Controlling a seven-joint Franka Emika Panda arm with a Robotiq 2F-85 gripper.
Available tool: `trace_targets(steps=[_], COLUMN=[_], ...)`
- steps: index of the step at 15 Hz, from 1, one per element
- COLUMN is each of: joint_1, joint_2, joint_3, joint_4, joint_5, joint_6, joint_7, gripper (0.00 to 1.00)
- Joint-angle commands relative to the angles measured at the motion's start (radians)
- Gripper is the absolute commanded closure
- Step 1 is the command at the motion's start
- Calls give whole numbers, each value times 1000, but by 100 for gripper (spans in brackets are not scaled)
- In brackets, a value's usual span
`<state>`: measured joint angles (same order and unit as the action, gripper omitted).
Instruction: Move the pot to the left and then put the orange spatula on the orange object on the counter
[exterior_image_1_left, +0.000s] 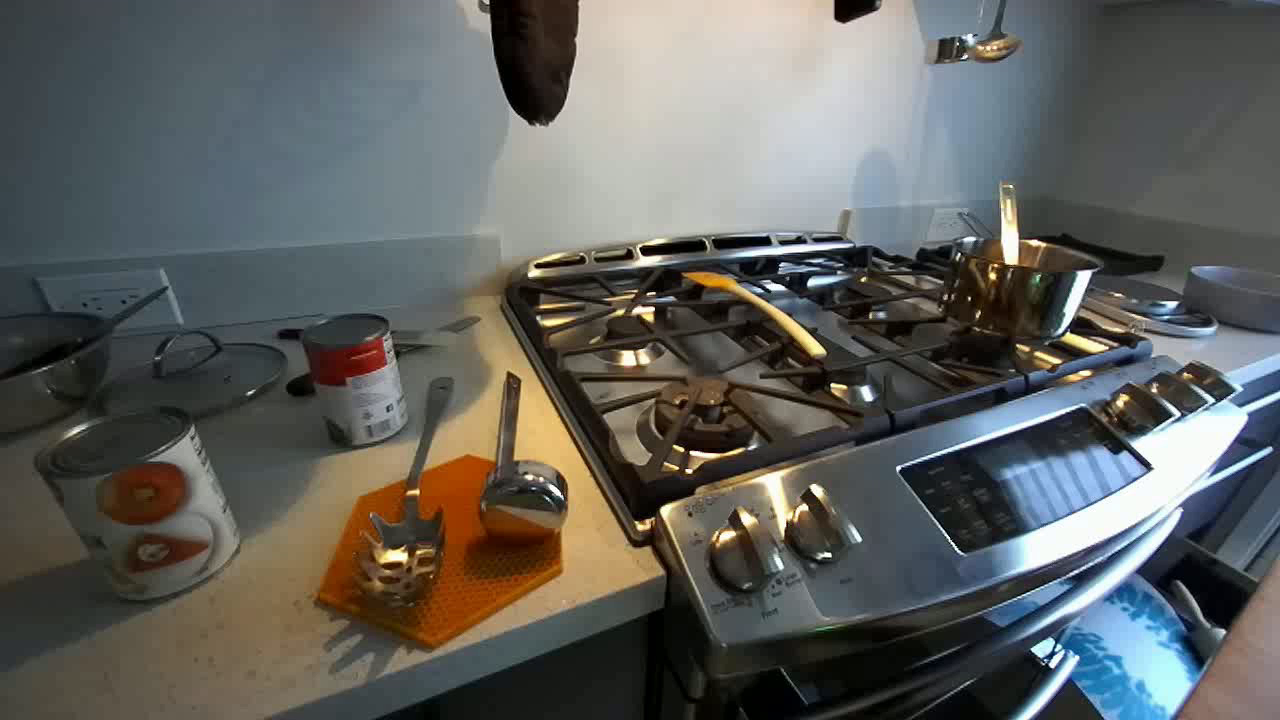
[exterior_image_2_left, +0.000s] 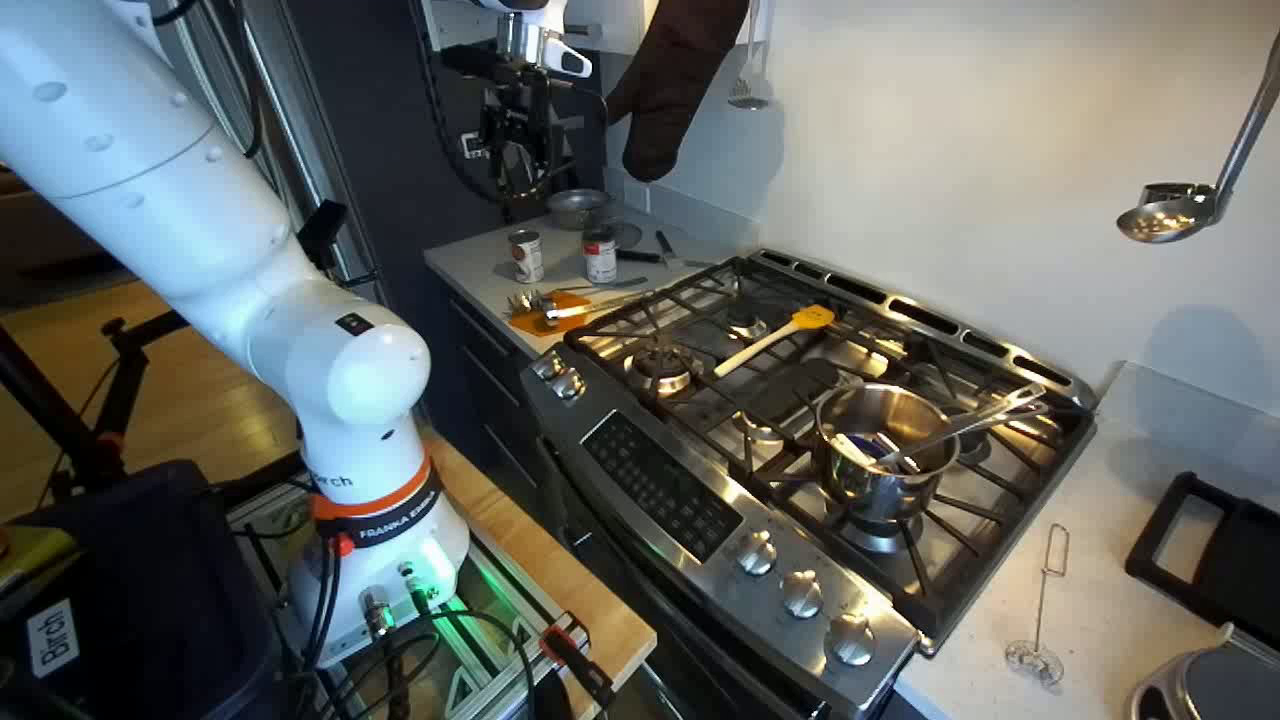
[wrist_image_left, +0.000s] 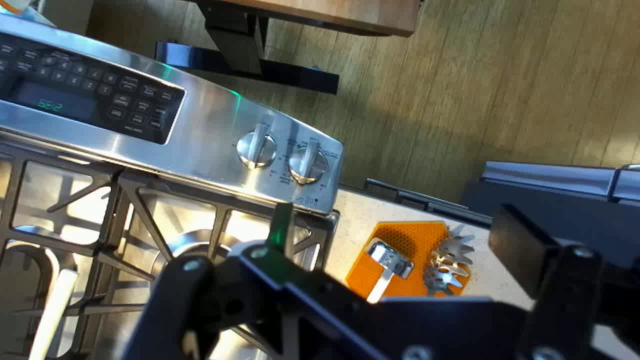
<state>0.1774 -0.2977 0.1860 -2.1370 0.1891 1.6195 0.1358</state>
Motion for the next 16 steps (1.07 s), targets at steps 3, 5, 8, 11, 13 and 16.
trace_targets(steps=[3,5,8,11,13,16], joint_1=[-4,-4,-25,-82,-128,-204], joint_2=[1,1,-22,-73,-97,-114], joint_3=[4,4,-15,-70,-119,-199], joint_4=[2,2,-23,-91,-146,-227], joint_5=[1,1,-2,-19,-29,-45], joint_6=[-2,-2,40,112,150,208], joint_7=[0,0,11,10,-4,-27], gripper=[0,0,0,0,0,0])
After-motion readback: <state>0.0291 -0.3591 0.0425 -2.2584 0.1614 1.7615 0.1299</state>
